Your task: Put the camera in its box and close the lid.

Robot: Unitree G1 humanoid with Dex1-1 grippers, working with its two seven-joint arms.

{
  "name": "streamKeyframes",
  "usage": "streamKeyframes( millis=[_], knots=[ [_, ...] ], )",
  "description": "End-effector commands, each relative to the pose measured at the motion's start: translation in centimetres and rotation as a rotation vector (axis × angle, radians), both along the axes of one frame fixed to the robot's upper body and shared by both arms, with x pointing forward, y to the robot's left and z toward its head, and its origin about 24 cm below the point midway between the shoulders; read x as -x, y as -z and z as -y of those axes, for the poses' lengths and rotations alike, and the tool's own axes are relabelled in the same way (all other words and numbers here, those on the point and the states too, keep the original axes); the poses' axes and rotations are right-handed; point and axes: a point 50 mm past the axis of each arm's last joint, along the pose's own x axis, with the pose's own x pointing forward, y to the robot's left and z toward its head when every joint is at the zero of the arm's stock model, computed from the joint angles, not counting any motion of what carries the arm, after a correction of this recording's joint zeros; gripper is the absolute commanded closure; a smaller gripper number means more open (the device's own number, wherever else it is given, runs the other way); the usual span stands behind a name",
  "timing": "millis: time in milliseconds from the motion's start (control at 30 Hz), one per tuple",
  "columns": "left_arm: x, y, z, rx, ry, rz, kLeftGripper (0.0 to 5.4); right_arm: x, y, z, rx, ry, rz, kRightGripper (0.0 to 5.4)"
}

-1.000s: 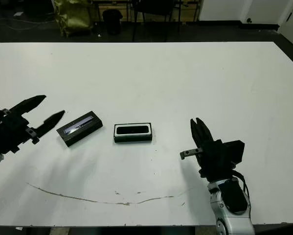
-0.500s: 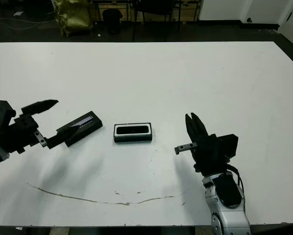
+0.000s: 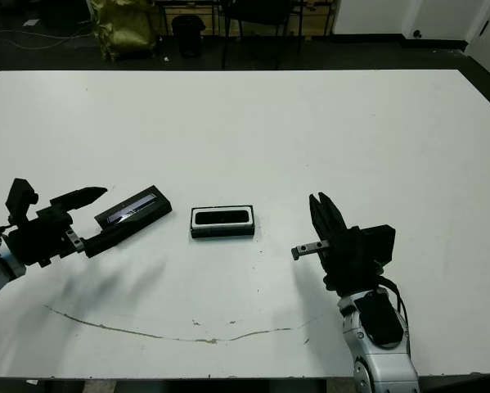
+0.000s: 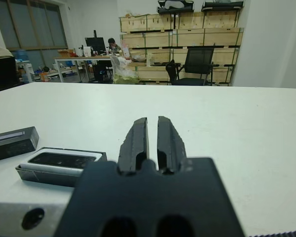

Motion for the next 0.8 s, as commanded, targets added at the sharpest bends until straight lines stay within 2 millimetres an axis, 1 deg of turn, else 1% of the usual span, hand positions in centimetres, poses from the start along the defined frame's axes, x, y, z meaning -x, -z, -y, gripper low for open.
streamKeyframes(
  millis=[33,367,800],
  knots=[
    [-0.1,0.4,-0.2,-0.015,-0.002,-0.004,0.02,0.2,0.5,0.3,0.019,0.007,-0.030,5.40],
    [-0.2,0.9,0.0,-0.044,-0.019,-0.003,0.02,0.1,0.7,0.4,0.039,0.003,-0.026,5.40],
    [-0.4,1.7,-0.3,-0.009,-0.028,-0.051,0.02,0.1,0.8,0.5,0.032,-0.005,-0.021,5.40]
  ],
)
